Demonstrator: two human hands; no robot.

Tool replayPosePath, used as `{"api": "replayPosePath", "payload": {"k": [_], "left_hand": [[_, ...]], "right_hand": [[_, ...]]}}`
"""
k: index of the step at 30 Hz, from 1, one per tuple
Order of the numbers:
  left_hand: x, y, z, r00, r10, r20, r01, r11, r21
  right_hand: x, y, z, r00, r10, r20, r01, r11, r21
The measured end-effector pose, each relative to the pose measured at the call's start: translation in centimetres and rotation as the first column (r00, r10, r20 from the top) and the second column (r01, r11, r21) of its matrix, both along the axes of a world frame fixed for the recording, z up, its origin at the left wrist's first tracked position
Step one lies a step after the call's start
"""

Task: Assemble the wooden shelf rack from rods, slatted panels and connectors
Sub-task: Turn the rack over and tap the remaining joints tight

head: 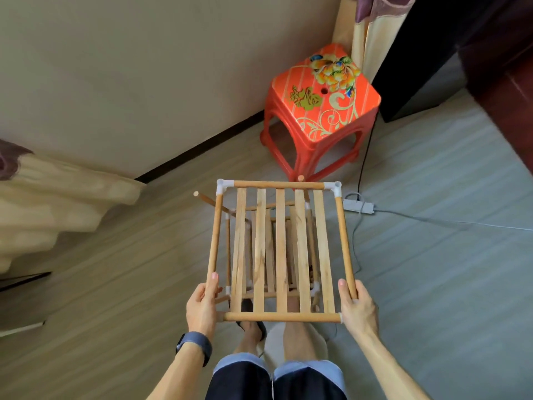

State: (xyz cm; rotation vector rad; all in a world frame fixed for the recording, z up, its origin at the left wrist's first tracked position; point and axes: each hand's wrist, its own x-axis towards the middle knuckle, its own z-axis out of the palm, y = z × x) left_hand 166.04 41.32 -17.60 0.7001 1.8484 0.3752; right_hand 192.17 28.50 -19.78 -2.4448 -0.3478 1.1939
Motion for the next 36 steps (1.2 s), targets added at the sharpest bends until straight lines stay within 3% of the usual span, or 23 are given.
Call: {"api": "replayPosePath", "payload": {"k": [7, 12, 22, 27, 31, 33, 36], "left_hand": [[-3.9, 0.1, -2.0, 0.998, -0.05, -0.034, 0.048, 0.997, -0.053], [-6.9, 1.1, -4.1, 0.995, -0.1, -0.027, 0.096, 0.99, -0.106], [-13.9, 1.2, -7.4, 0.991, -0.127, -0.047, 0.106, 0.943, -0.317], [-17.2, 2.1, -13.6, 0.889, -0.444, -0.114, 0.32, 0.78, -0.537], [-18.4, 2.1, -15.7, 0.653, -0.739, -0.166, 0.469, 0.566, -0.678], [-19.4, 1.7, -16.1, 0.631, -0.752, -0.191, 0.465, 0.564, -0.682], [-21.8, 1.2, -16.1, 0.677, -0.701, -0.222, 0.424, 0.619, -0.661]], "right_hand": [[-2.4, 0.3, -1.8, 0.983, -0.061, -0.173, 0.07, 0.996, 0.047], [-3.9, 0.0, -3.6, 0.893, -0.207, -0.399, 0.234, 0.972, 0.018], [-6.2, -0.7, -3.9, 0.888, -0.267, -0.374, 0.258, 0.963, -0.076], [-6.5, -0.6, -5.0, 0.841, -0.356, -0.408, 0.328, 0.934, -0.139], [-8.7, -0.2, -5.9, 0.827, -0.39, -0.405, 0.346, 0.921, -0.18], [-10.4, 0.3, -6.0, 0.848, -0.366, -0.383, 0.325, 0.93, -0.17], [-13.1, 0.8, -6.0, 0.885, -0.32, -0.337, 0.277, 0.946, -0.171]]}}
